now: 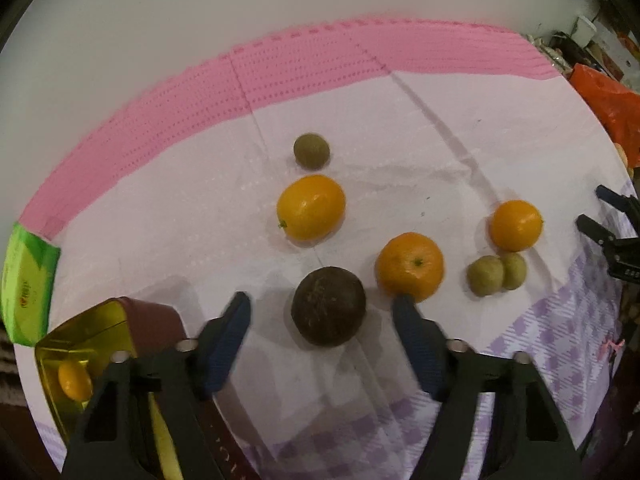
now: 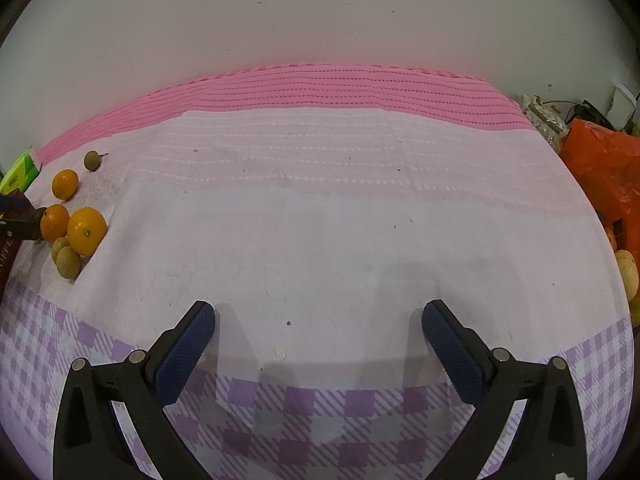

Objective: Organize fruits
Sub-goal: 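Move the left gripper to another dark fruit while the right gripper withdraws, then close the left gripper on the dark round fruit, then lift the dark fruit with the left gripper while the right gripper grasps an orange, then lower the dark fruit into the gold tray and open the left gripper while right holds orange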

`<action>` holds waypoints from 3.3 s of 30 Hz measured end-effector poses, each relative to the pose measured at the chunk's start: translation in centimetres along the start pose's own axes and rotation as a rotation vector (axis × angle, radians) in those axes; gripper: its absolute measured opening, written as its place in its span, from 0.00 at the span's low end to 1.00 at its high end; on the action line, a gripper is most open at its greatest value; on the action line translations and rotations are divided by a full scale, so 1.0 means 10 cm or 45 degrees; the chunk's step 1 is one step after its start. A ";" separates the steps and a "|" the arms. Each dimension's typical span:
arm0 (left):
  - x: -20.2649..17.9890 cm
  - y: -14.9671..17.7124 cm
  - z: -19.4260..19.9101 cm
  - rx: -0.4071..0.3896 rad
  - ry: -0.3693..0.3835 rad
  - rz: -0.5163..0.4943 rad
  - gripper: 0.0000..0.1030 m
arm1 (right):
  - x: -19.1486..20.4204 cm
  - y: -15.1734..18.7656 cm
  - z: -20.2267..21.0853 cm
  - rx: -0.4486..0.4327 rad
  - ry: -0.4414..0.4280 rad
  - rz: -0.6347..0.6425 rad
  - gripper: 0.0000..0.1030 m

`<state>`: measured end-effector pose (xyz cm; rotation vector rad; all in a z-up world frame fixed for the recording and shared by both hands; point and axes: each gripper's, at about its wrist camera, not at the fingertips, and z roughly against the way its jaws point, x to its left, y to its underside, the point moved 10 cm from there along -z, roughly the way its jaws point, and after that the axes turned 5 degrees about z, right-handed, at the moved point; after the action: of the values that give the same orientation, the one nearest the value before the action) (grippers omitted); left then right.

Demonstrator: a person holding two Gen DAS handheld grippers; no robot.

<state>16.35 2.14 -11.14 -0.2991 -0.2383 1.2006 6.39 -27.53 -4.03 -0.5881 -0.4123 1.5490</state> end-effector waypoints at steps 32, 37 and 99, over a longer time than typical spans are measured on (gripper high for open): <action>0.46 1.01 1.36 -0.284 0.137 0.608 0.35 | 2.66 -0.68 -0.07 0.034 -0.572 0.671 0.80; 0.59 1.13 1.40 -0.296 0.131 0.659 0.35 | 2.72 -0.63 -0.29 0.121 -0.522 0.693 0.41; 1.54 0.54 0.30 -0.125 -0.025 0.688 0.35 | 2.90 -0.11 0.56 -0.099 -0.666 0.512 0.35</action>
<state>15.88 18.64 -9.88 -0.4554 -0.2415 1.7284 3.96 1.85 -2.26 -0.3267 -0.7880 2.0860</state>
